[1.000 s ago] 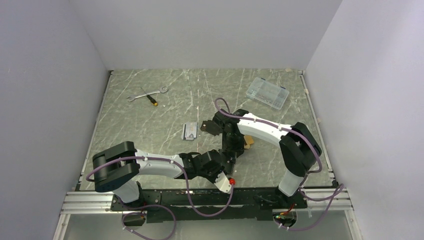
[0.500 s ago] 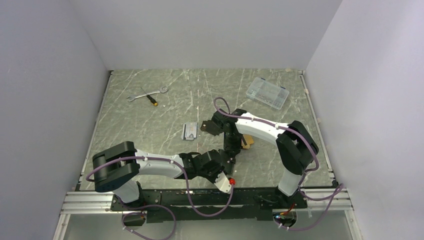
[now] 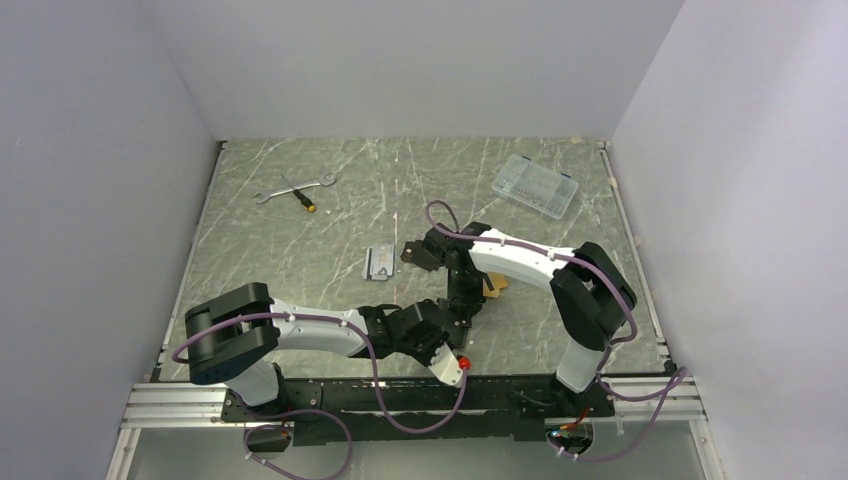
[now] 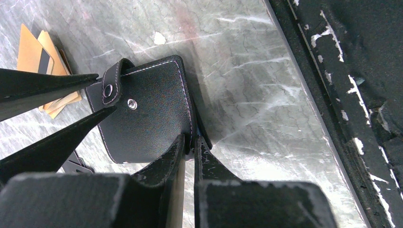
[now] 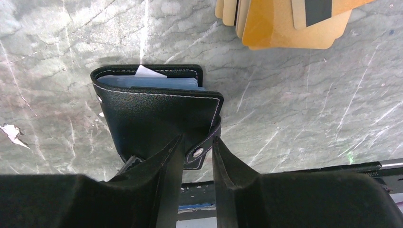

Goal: Put the credit cards into the card holder
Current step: Close the card holder at the center of the board.

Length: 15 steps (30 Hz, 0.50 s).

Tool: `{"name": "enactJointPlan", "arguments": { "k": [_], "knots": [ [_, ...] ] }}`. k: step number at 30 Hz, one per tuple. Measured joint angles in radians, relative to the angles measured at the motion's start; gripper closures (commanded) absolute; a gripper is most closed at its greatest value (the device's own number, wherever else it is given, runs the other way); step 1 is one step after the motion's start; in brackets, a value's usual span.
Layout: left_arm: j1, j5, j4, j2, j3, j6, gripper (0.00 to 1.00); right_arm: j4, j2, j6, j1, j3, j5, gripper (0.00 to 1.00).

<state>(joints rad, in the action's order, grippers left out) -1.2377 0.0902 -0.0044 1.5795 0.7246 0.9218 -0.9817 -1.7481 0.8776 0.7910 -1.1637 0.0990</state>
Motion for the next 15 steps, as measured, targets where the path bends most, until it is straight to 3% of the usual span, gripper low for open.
{"name": "enactJointPlan", "arguments": {
  "k": [15],
  "knots": [
    [0.000,0.000,0.000,0.000,0.000,0.000,1.00,-0.005,0.000,0.006,0.026,0.000,-0.004,0.73]
  ]
}}
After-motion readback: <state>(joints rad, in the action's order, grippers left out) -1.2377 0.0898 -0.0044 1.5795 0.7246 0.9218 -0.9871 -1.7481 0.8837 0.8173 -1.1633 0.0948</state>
